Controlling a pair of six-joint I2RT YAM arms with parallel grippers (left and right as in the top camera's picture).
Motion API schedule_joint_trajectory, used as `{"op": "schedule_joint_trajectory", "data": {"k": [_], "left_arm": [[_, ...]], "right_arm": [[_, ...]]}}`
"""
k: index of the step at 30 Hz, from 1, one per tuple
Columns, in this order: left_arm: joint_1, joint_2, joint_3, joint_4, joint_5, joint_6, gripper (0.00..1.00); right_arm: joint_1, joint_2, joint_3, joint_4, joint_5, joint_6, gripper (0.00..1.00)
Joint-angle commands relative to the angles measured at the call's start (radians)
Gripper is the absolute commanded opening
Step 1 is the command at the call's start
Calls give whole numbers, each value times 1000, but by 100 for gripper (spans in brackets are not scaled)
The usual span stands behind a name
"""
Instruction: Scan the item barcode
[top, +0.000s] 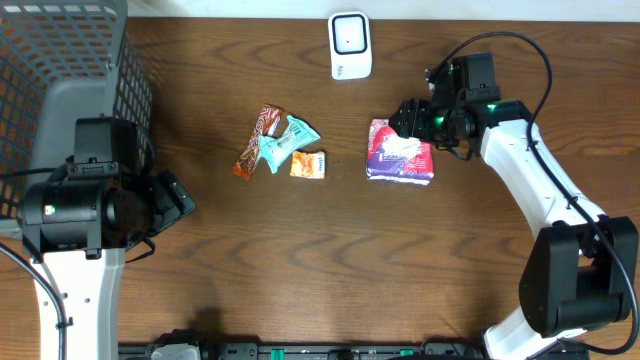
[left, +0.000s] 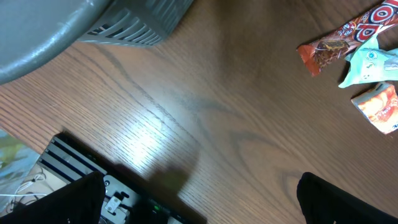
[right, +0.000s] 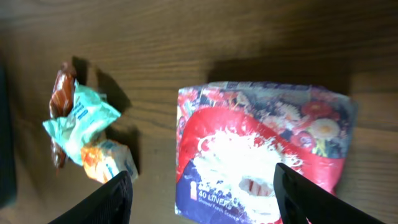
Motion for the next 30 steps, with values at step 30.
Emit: {"op": "schedule_joint_trajectory", "data": {"k": [30], "left_arm": [[5, 0, -7, -4, -16, -12, 98]], "right_arm": [[381, -11, -1, -17, 639, 29, 71]]}}
